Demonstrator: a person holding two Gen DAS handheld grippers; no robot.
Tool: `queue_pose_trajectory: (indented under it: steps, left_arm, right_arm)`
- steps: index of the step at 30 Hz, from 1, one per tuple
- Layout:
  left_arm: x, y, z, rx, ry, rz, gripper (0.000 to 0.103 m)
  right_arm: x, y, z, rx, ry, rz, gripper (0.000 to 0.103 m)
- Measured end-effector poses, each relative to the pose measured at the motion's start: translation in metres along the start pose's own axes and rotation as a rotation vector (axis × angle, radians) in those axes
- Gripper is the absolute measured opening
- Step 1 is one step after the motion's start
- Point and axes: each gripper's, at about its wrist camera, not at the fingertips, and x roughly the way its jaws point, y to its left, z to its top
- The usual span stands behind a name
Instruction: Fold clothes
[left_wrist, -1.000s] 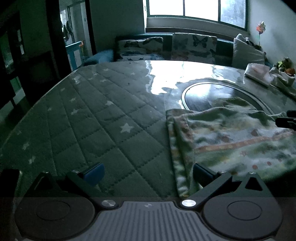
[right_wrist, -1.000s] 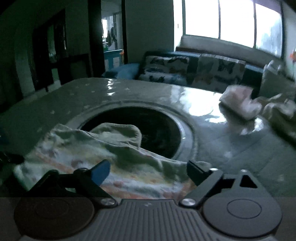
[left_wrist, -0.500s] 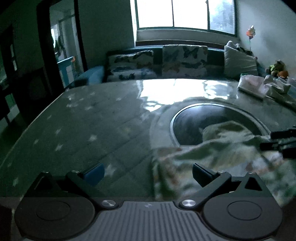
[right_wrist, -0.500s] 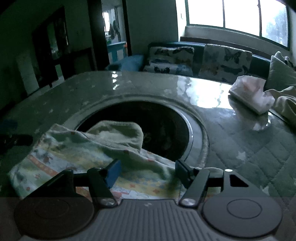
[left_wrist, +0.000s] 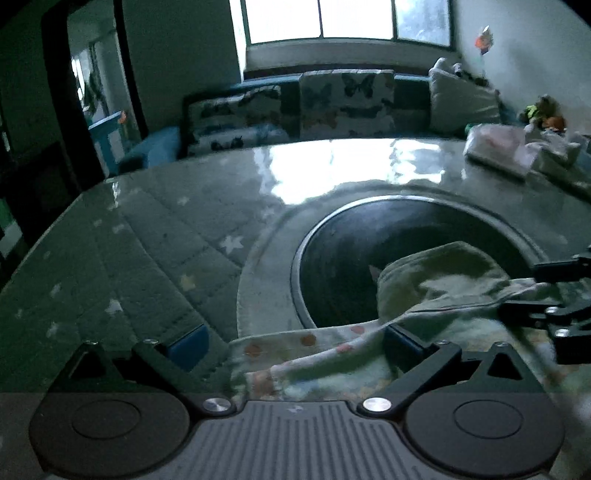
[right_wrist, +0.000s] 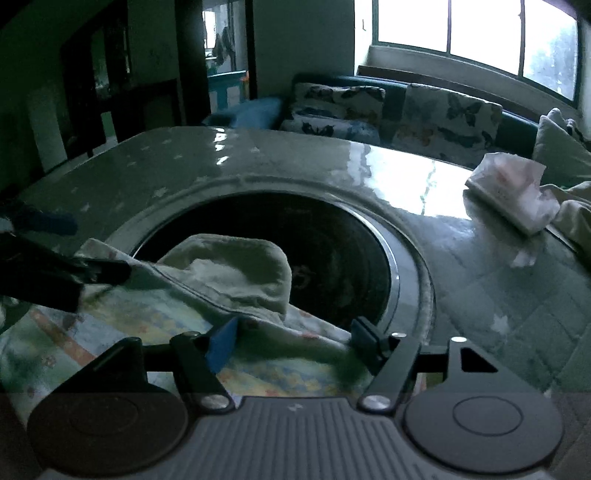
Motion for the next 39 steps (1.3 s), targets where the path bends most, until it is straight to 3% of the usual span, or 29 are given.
queue_pose_trajectory:
  steps: [7, 17, 24, 33, 39]
  left_arm:
    - [0.011, 0.004, 0.002, -0.013, 0.028, 0.024, 0.102]
    - [-0.036, 0.006, 0.000, 0.000, -0.054, 0.006, 0.102]
    - [-0.063, -0.003, -0.023, 0.001, -0.042, -0.037, 0.103]
    - [-0.075, 0.019, -0.042, -0.095, -0.004, -0.006, 0.103]
    - [-0.078, 0.039, -0.049, -0.144, 0.023, 0.015, 0.103]
  right_arm:
    - [-0.030, 0.001, -0.003, -0.020, -0.038, 0.025, 0.070]
    - [-0.075, 0.015, -0.046, -0.105, -0.019, 0.039, 0.071]
    - [-0.099, 0.013, -0.064, -0.093, -0.016, 0.009, 0.071]
    - [-0.107, 0.019, -0.064, -0.113, -0.022, 0.001, 0.085]
    - [-0.110, 0.057, -0.050, -0.250, -0.038, 0.089, 0.090]
